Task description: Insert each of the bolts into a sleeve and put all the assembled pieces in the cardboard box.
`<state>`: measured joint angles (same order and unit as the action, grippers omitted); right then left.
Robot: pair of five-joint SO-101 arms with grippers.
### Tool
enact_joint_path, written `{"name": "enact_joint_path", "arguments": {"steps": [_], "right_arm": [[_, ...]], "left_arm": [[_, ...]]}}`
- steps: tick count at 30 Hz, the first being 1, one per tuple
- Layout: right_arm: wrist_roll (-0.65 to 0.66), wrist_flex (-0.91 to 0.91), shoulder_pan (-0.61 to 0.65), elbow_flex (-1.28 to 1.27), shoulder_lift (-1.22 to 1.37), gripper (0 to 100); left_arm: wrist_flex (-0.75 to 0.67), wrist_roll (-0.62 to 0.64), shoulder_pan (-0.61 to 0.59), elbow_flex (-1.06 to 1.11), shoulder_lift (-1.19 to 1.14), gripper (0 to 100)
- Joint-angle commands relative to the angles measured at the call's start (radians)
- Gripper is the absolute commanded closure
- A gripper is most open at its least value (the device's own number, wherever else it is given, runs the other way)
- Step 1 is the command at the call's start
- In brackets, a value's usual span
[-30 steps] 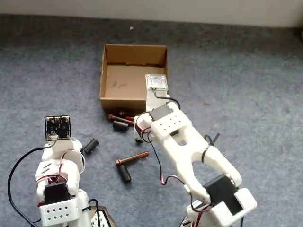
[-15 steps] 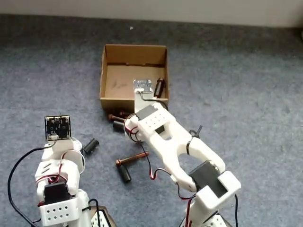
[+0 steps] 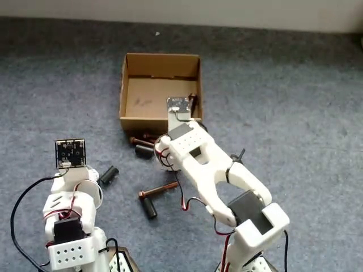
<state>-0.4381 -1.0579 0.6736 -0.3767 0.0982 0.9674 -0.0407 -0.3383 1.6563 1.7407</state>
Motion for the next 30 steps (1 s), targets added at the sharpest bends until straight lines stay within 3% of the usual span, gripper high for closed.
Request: {"name": "enact_joint_path", "arguments": {"steps": [1, 12, 19, 24, 30], "right_arm": [[0.058, -0.044, -0.047, 0.013, -0.248, 99.2], [0.100, 0.122, -0.259, -0.406, -0.717, 99.3], [0.092, 0.343, -0.397, -0.573, -0.782, 99.3], [0.092, 0.498, -0.499, -0.679, -0.785, 99.3], [0.091, 0.584, -0.595, -0.719, -0.785, 99.3]], "left_arm": [[-0.026, -0.009, -0.005, -0.002, 0.007, 98], [-0.021, -0.012, -0.005, -0.005, 0.007, 98], [-0.021, -0.232, 0.008, -0.036, 0.007, 98], [0.005, -0.239, 0.113, -0.199, -0.005, 98], [0.098, -0.252, 0.331, -0.478, -0.139, 97]]}}
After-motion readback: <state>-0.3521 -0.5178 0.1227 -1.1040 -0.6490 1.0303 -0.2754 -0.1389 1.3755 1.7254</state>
